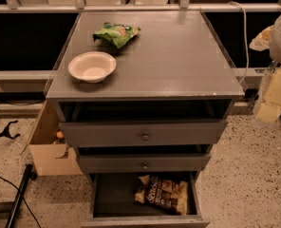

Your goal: Pick brown chip bag from bottom drawer and place on counter

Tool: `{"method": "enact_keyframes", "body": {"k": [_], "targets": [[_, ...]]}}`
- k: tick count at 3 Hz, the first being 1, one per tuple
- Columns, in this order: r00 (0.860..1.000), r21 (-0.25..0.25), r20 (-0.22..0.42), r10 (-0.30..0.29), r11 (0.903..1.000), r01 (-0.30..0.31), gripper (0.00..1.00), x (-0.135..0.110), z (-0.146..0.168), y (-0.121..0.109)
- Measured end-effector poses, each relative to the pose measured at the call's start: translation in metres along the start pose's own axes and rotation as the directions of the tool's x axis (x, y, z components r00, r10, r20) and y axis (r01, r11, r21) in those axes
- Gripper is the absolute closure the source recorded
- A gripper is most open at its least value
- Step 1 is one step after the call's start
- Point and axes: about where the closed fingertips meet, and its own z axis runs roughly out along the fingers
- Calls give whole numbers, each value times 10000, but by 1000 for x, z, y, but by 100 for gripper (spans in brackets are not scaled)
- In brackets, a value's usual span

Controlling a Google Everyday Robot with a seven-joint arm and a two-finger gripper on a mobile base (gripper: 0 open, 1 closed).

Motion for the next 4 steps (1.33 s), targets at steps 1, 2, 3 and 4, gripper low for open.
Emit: {"method": "enact_keyframes", "body": {"k": [1, 2, 3, 4], "targets": [[10000, 0, 0, 1, 10000, -1, 0, 0, 0, 0], [9989, -70, 17, 474, 9988, -474, 0, -3, 21, 7], [9948, -203, -27, 1014, 9946, -1015, 0, -2, 54, 16], [9905, -123, 172, 1365, 9906, -1363, 0, 0, 88, 32]]}}
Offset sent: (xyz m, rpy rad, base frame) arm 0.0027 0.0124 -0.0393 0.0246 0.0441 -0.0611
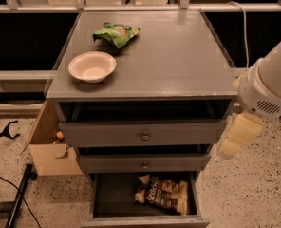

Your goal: Pick brown chip bag from bottom drawer and place on counter

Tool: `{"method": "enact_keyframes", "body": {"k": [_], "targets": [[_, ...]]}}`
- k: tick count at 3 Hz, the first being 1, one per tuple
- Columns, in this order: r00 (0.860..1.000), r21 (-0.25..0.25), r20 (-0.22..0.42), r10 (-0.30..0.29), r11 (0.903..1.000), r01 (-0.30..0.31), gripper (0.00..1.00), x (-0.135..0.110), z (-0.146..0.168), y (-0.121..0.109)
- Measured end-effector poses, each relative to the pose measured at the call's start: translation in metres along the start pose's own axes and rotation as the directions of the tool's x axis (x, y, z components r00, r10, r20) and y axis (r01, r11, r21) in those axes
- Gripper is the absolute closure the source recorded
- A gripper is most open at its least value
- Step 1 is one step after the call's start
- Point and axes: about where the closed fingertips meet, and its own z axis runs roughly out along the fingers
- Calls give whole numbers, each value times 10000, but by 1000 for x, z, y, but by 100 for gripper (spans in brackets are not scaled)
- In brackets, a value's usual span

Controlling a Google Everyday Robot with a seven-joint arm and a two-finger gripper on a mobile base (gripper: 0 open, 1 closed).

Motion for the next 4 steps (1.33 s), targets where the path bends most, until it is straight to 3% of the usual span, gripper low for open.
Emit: {"method": "enact_keyframes", "body": {"k": [2, 3, 4], "targets": [[9967, -122, 702, 405, 9991, -397, 0, 22, 69, 29], [9967, -629, 711, 399, 9974, -355, 0, 33, 115, 49], [9972, -590, 635, 386, 9976, -349, 0, 36, 120, 51]]}}
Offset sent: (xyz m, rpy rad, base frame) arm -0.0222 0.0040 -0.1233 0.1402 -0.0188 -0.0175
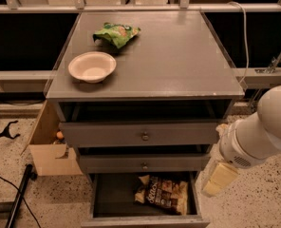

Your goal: Pick brown chip bag from bottom drawer and place on counter

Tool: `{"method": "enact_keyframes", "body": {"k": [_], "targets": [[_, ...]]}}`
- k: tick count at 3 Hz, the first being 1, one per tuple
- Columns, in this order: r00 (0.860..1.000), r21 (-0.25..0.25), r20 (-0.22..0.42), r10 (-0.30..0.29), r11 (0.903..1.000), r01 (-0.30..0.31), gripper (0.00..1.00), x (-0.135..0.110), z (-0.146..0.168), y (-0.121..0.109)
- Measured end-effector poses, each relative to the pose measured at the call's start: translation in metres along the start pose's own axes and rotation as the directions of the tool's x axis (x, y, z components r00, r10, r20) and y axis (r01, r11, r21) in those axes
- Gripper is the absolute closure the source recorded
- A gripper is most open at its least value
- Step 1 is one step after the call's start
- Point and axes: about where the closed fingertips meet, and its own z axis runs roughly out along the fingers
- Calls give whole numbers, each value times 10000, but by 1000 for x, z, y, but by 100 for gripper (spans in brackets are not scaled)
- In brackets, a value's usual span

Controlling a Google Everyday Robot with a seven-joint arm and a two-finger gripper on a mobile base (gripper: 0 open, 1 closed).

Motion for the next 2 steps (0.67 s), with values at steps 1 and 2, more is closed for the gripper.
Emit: {"method": "enact_keyframes", "body": {"k": [1, 2], "targets": [[10000, -109, 14, -54, 9999, 54, 0, 4, 27, 6], [9996, -84, 234, -132, 9999, 134, 0, 10, 61, 11]]}}
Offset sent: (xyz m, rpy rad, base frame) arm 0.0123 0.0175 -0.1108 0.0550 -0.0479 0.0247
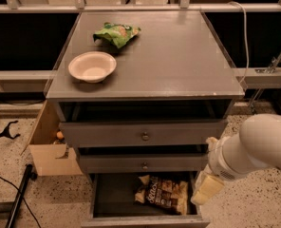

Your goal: Pick brown chip bag from bottom drawer and place on counter

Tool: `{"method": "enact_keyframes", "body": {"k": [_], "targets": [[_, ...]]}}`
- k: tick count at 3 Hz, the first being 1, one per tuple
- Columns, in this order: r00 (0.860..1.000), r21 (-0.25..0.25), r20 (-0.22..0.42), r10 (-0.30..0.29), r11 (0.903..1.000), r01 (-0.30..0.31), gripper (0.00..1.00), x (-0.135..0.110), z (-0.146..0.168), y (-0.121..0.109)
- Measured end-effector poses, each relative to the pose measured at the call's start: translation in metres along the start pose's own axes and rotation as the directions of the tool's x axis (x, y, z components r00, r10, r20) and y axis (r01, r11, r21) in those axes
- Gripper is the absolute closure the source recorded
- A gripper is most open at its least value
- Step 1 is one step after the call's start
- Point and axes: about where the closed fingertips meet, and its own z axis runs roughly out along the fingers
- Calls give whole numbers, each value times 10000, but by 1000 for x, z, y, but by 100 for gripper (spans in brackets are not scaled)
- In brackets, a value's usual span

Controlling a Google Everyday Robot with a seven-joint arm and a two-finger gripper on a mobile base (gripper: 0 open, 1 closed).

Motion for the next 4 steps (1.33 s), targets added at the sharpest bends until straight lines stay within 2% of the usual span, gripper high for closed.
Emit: {"method": "enact_keyframes", "body": {"k": [2, 3, 4], "targets": [[9993, 158, 329, 182, 9997, -187, 0, 23, 74, 0], [9989, -219, 12, 470, 9987, -470, 0, 44, 120, 4], [9964, -1057, -353, 768, 9912, -801, 0, 66, 178, 18]]}}
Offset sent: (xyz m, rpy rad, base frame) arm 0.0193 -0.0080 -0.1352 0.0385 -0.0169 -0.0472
